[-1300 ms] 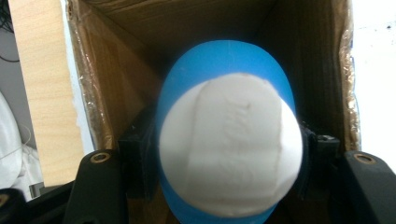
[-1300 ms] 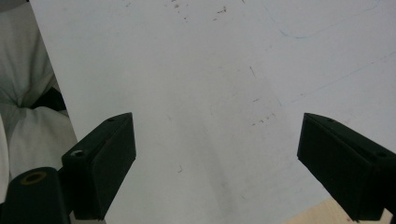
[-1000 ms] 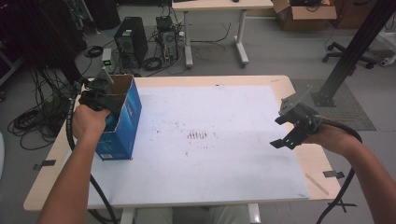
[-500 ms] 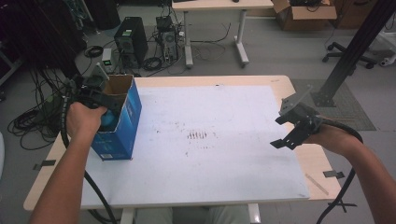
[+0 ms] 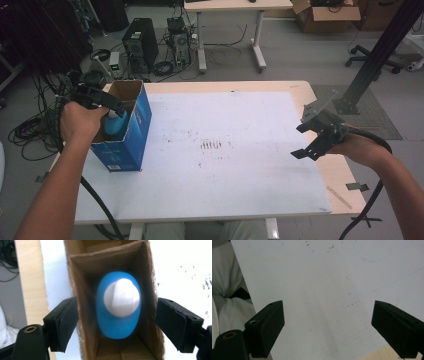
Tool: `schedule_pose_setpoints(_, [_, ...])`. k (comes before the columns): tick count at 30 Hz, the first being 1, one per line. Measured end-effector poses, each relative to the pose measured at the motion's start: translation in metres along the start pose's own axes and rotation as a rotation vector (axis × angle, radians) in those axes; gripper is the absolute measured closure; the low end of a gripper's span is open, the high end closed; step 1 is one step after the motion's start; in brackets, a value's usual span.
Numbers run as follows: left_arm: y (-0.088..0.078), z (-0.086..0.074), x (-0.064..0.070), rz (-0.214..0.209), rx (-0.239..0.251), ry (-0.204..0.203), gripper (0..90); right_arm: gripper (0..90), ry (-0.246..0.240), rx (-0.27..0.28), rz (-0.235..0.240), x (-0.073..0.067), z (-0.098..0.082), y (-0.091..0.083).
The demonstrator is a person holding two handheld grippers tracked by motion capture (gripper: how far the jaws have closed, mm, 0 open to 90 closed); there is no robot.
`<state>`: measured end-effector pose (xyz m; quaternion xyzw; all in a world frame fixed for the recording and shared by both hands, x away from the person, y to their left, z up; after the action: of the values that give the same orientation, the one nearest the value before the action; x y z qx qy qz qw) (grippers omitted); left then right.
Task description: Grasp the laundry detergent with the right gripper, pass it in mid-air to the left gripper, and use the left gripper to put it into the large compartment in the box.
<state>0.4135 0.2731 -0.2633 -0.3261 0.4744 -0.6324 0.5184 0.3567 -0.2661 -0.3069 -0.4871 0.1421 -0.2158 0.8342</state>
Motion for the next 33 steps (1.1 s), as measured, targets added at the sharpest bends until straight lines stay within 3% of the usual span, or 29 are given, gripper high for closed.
schedule_pose_setpoints(13, [-0.033, 0.003, 0.007, -0.026, 0.027, 0.056, 13.5, 11.1, 0.000, -0.007, 0.000, -0.002, 0.001, -0.003])
schedule_pose_setpoints(22, [-0.054, 0.010, 0.023, -0.060, 0.079, 0.108, 12.7, 11.0, -0.002, -0.011, 0.004, -0.005, 0.003, -0.004])
schedule_pose_setpoints(33, [-0.066, 0.018, 0.040, -0.081, 0.087, 0.178, 10.7, 11.0, 0.006, -0.014, 0.004, -0.005, 0.001, -0.006])
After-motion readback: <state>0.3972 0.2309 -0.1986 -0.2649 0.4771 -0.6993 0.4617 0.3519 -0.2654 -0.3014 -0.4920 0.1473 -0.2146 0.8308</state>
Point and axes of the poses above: each handheld gripper's, and its own axes: y roughly forward along the jaws, z roughly out of its top, x roughly to its right, the point moved 4 cm from there along y, roughly forward along the jaws, and after that the axes turned 8 degrees about y, right-handed, at the moved point
